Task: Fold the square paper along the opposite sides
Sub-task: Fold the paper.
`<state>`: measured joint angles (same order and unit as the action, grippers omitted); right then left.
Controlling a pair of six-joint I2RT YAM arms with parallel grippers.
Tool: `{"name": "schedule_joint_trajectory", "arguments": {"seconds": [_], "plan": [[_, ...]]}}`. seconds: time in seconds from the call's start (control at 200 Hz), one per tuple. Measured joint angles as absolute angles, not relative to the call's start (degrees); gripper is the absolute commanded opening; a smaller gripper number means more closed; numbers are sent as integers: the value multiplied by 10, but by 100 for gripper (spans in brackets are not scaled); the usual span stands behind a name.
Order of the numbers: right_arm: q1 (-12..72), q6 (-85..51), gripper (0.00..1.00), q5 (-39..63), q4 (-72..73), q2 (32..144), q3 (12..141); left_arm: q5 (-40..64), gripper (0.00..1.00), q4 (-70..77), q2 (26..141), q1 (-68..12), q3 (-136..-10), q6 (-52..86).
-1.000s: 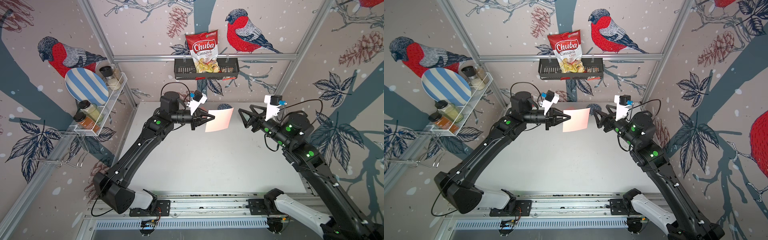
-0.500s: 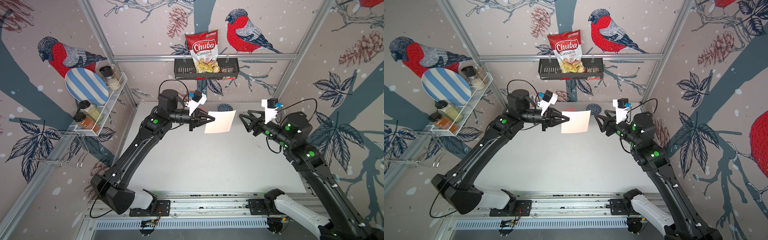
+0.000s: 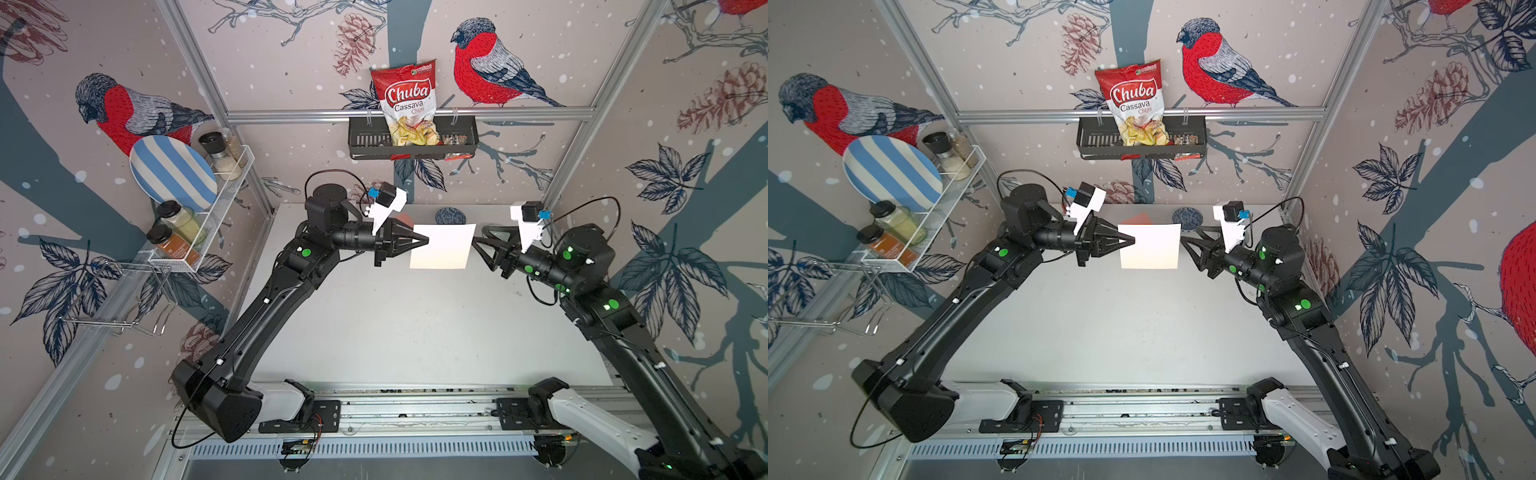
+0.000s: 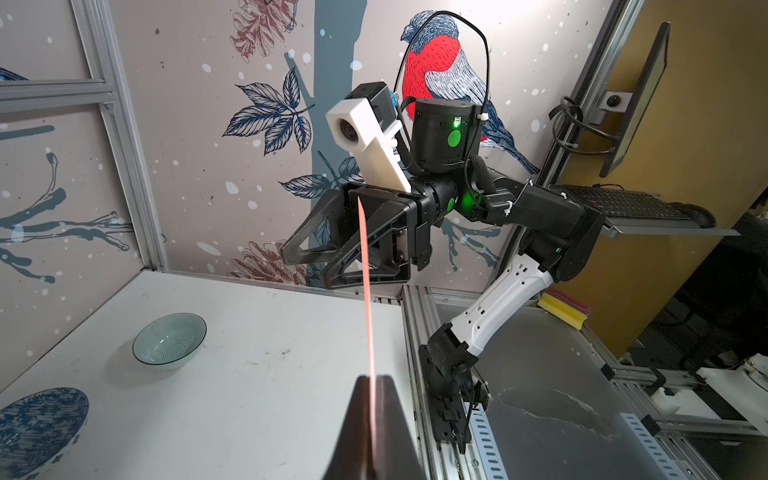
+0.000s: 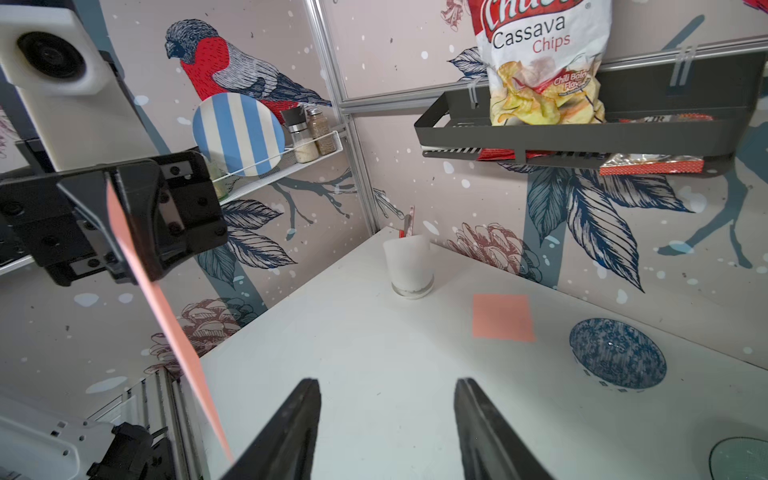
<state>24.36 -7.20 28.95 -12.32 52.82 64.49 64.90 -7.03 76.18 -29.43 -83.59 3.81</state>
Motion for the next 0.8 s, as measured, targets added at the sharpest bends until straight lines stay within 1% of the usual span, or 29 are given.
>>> {"name": "schedule_joint_trajectory", "arguments": {"seconds": [0.365, 0.8], "plan": [[244, -74, 57, 368, -90, 529, 632, 640, 0, 6, 746, -294, -799, 77], [252, -74, 57, 418, -72, 530, 633, 565, 0, -3, 763, -294, -799, 70]]}}
